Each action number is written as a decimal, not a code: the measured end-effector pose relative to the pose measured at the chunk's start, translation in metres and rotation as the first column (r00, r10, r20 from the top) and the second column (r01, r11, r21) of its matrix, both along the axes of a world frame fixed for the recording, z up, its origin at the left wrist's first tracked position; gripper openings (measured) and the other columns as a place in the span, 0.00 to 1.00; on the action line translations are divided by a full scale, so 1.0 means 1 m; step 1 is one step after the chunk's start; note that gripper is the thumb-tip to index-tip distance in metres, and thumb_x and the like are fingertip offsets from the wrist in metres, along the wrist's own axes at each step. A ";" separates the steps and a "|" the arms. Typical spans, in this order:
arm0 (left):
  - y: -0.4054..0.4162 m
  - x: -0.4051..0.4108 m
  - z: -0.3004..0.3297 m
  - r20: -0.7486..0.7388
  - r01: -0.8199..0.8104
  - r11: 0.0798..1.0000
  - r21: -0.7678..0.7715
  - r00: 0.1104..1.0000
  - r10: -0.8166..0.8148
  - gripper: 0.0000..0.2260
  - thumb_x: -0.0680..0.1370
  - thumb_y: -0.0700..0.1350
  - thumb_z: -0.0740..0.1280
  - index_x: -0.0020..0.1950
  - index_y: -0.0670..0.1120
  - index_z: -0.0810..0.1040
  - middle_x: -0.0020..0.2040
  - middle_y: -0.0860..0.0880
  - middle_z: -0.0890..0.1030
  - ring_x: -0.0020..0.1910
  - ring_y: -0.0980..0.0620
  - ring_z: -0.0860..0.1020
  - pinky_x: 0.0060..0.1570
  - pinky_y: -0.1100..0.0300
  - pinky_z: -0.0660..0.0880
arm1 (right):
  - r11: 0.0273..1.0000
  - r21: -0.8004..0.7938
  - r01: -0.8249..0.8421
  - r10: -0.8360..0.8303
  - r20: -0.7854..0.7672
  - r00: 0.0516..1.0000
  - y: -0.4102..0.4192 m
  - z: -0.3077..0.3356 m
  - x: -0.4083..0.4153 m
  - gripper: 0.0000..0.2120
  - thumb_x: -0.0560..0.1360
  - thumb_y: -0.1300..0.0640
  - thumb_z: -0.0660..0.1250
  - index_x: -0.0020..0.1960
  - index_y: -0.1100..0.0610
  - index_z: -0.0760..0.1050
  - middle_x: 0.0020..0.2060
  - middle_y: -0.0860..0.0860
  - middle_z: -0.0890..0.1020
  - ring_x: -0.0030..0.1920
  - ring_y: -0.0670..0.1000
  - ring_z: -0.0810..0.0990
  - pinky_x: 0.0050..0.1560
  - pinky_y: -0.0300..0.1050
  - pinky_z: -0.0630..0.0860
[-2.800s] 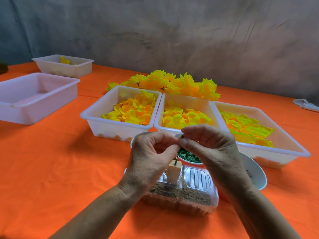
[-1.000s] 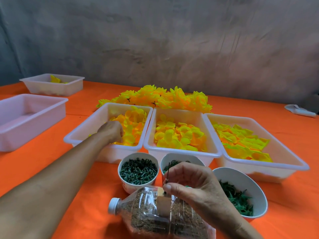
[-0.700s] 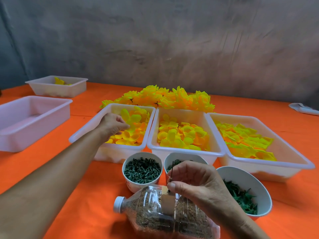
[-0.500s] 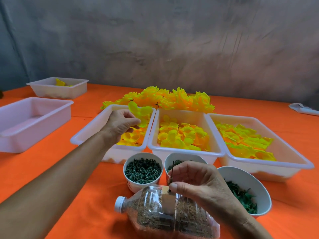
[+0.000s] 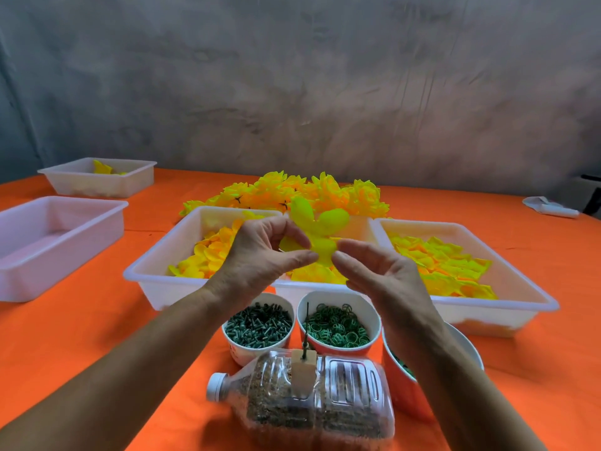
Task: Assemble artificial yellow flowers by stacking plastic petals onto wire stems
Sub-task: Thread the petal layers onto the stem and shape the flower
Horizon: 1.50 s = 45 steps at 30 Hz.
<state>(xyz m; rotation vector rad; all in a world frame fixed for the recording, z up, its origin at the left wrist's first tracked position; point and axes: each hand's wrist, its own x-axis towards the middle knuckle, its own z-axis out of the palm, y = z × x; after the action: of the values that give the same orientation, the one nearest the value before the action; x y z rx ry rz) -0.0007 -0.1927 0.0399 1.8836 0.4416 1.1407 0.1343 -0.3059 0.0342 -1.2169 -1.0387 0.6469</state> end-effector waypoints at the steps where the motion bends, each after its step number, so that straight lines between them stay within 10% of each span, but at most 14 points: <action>1: -0.002 0.000 -0.001 -0.008 0.003 1.000 0.032 1.000 -0.002 0.09 0.66 0.36 0.76 0.37 0.47 0.79 0.34 0.43 0.80 0.31 0.47 0.74 0.33 0.54 0.73 | 1.000 -0.010 0.004 -0.004 -0.006 1.000 0.005 0.003 -0.002 0.26 0.58 0.44 0.72 0.53 0.55 0.80 0.47 0.46 0.84 0.47 0.42 0.82 0.45 0.33 0.76; 4: -0.007 0.001 -0.004 -0.051 0.009 0.995 0.098 0.999 -0.004 0.07 0.66 0.43 0.77 0.37 0.49 0.79 0.33 0.42 0.80 0.28 0.39 0.73 0.30 0.48 0.72 | 0.998 0.019 -0.053 0.054 -0.103 0.993 0.014 0.009 -0.009 0.13 0.62 0.51 0.73 0.43 0.57 0.80 0.39 0.52 0.82 0.42 0.50 0.79 0.47 0.47 0.74; 7: -0.006 0.000 -0.007 -0.074 -0.010 0.994 0.108 0.997 0.019 0.07 0.65 0.47 0.75 0.38 0.51 0.79 0.31 0.44 0.77 0.27 0.52 0.70 0.27 0.53 0.69 | 0.997 0.070 -0.015 0.029 -0.202 0.979 0.020 0.009 -0.011 0.05 0.61 0.56 0.73 0.35 0.56 0.80 0.33 0.51 0.82 0.40 0.53 0.77 0.46 0.48 0.72; 13: -0.005 -0.005 -0.009 0.033 0.037 0.999 -0.028 0.999 -0.036 0.12 0.67 0.34 0.75 0.43 0.44 0.75 0.36 0.36 0.79 0.34 0.47 0.78 0.36 0.56 0.74 | 0.986 0.165 -0.015 0.025 -0.064 0.998 0.016 0.004 -0.013 0.02 0.62 0.57 0.72 0.35 0.55 0.80 0.27 0.50 0.82 0.27 0.46 0.78 0.31 0.36 0.74; 25: -0.019 -0.013 -0.018 -0.023 0.085 0.992 -0.093 0.996 -0.087 0.10 0.71 0.31 0.71 0.44 0.45 0.80 0.36 0.53 0.83 0.35 0.59 0.79 0.37 0.66 0.74 | 0.993 0.054 -0.105 0.104 0.020 0.994 -0.001 -0.009 -0.010 0.04 0.64 0.55 0.71 0.37 0.52 0.84 0.33 0.52 0.85 0.37 0.50 0.82 0.45 0.52 0.78; 33: -0.027 -0.027 -0.021 0.032 0.112 0.970 -0.215 0.994 -0.107 0.15 0.67 0.34 0.74 0.50 0.47 0.80 0.44 0.49 0.85 0.43 0.54 0.82 0.45 0.60 0.78 | 0.981 0.073 -0.180 0.176 0.051 0.983 -0.008 -0.007 -0.017 0.03 0.66 0.59 0.71 0.36 0.53 0.83 0.31 0.49 0.84 0.32 0.44 0.80 0.35 0.35 0.76; 39: -0.047 -0.034 -0.034 0.053 -0.258 0.966 0.007 0.965 0.257 0.12 0.66 0.43 0.71 0.49 0.49 0.77 0.45 0.46 0.78 0.43 0.52 0.77 0.43 0.59 0.76 | 0.985 0.058 -0.164 0.162 0.037 0.986 -0.010 -0.010 -0.022 0.03 0.65 0.56 0.71 0.36 0.51 0.83 0.30 0.49 0.84 0.31 0.45 0.80 0.36 0.36 0.77; 45: -0.070 -0.037 -0.043 0.132 -0.321 0.892 0.318 0.947 0.294 0.08 0.70 0.46 0.70 0.38 0.42 0.78 0.37 0.49 0.77 0.38 0.53 0.76 0.40 0.62 0.73 | 0.981 0.031 -0.193 0.193 0.005 0.981 -0.016 -0.011 -0.023 0.03 0.66 0.55 0.71 0.39 0.54 0.83 0.35 0.53 0.85 0.35 0.48 0.81 0.39 0.37 0.77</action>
<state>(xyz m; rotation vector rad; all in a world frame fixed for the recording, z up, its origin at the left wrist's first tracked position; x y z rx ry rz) -0.0373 -0.2630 -0.0030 2.0999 0.5411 1.5818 0.1108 -0.3219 0.0234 -1.0981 -1.1735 0.7765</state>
